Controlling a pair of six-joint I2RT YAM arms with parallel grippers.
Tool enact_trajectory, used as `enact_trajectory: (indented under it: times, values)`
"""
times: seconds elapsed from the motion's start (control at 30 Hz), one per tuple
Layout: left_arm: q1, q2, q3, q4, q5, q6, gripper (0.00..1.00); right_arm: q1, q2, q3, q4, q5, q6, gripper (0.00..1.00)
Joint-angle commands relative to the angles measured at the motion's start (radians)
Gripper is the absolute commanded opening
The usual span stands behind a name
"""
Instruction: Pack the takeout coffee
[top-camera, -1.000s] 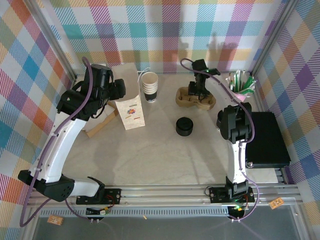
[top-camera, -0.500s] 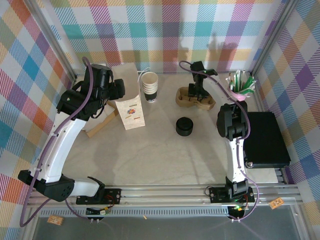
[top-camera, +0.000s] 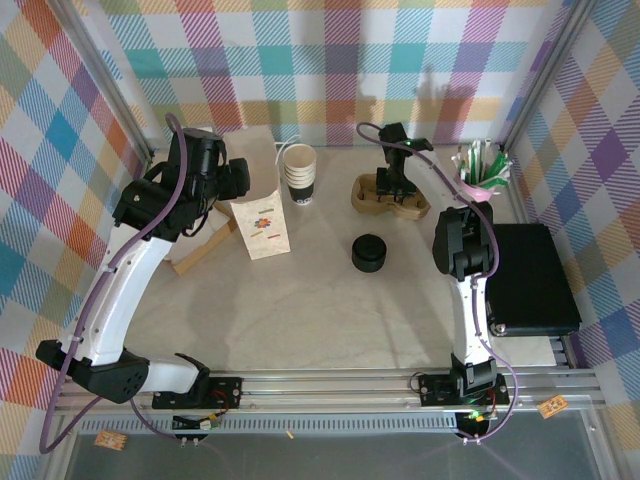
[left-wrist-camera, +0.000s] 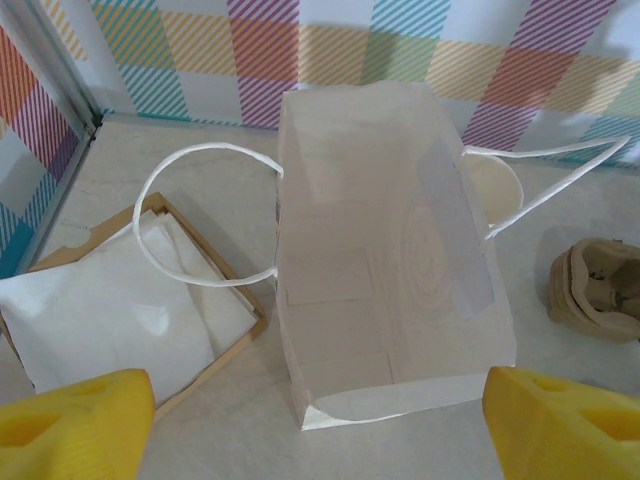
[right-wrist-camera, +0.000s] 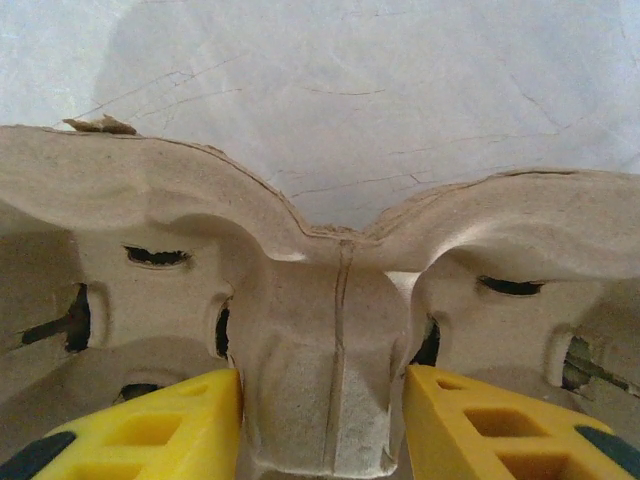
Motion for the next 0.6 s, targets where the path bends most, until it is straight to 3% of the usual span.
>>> enact_trajectory:
  times: [0.0, 0.23, 0.57]
  values:
    - [0.013, 0.003, 0.024, -0.001, -0.005, 0.017, 0.85, 0.008, 0.020, 0.031, -0.032, 0.010, -0.019, 0.46]
    - [0.015, 0.002, 0.028, -0.001, -0.003, 0.024, 0.85, 0.009, 0.030, 0.039, -0.046, 0.013, -0.020, 0.48]
    - [0.028, -0.005, 0.028, -0.009, -0.008, 0.040, 0.85, 0.009, 0.003, 0.052, -0.058, 0.022, -0.031, 0.40]
